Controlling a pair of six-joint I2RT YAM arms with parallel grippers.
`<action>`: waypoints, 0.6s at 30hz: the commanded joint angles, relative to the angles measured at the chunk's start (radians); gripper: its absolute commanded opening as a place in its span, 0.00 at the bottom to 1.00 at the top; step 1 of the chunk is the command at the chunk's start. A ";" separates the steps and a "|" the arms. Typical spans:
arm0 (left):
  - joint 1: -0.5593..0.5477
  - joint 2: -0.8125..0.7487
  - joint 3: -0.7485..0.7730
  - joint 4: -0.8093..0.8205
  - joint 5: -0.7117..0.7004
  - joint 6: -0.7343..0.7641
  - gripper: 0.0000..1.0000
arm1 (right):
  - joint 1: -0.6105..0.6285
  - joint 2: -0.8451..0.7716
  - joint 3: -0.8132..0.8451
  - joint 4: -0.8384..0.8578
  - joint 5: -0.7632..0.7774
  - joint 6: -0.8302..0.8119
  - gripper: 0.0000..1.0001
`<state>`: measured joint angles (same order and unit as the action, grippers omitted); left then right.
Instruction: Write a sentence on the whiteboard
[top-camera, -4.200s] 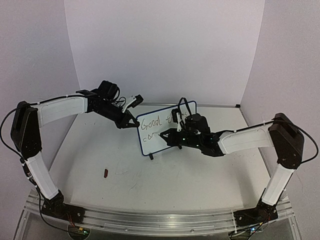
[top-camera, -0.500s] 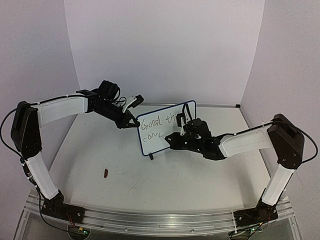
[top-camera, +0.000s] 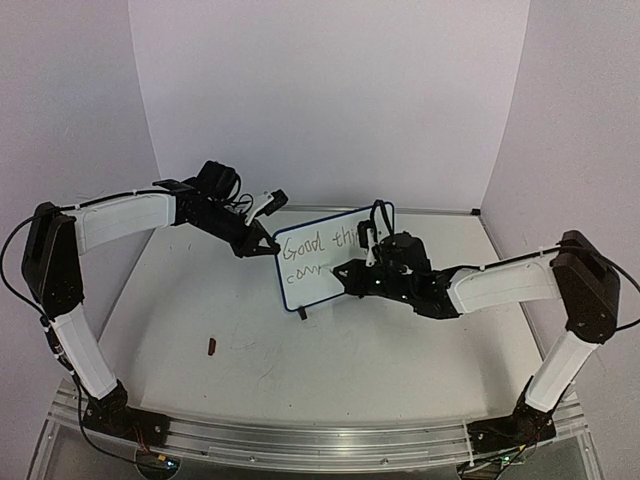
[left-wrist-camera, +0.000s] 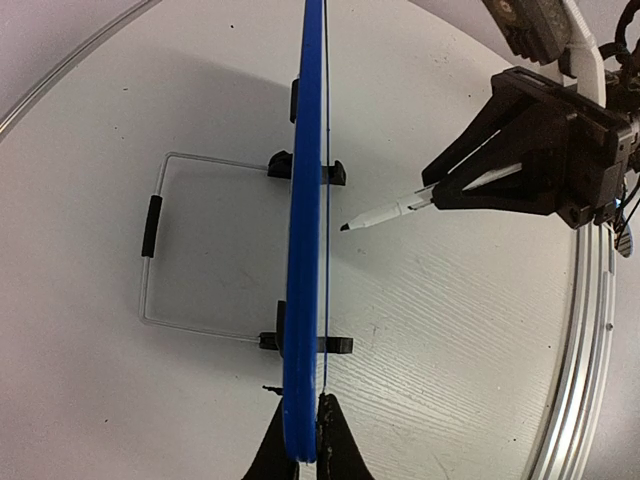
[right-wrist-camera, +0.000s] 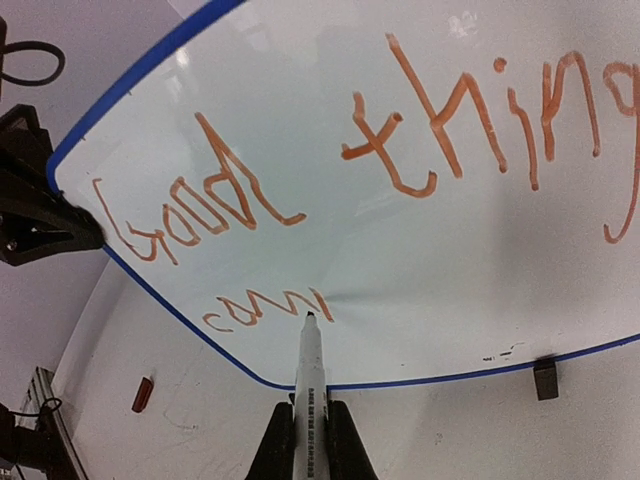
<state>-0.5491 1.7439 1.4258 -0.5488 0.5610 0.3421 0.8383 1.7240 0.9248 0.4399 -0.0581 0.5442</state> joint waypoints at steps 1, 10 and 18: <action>-0.006 0.046 -0.013 -0.100 -0.104 0.049 0.00 | 0.008 -0.073 0.005 0.016 0.012 -0.025 0.00; -0.006 0.049 -0.013 -0.100 -0.104 0.048 0.00 | 0.011 -0.029 0.045 0.011 0.048 -0.028 0.00; -0.007 0.049 -0.013 -0.100 -0.104 0.049 0.00 | 0.011 0.002 0.070 0.011 0.039 -0.029 0.00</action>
<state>-0.5491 1.7439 1.4261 -0.5491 0.5606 0.3422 0.8429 1.7025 0.9490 0.4400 -0.0301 0.5266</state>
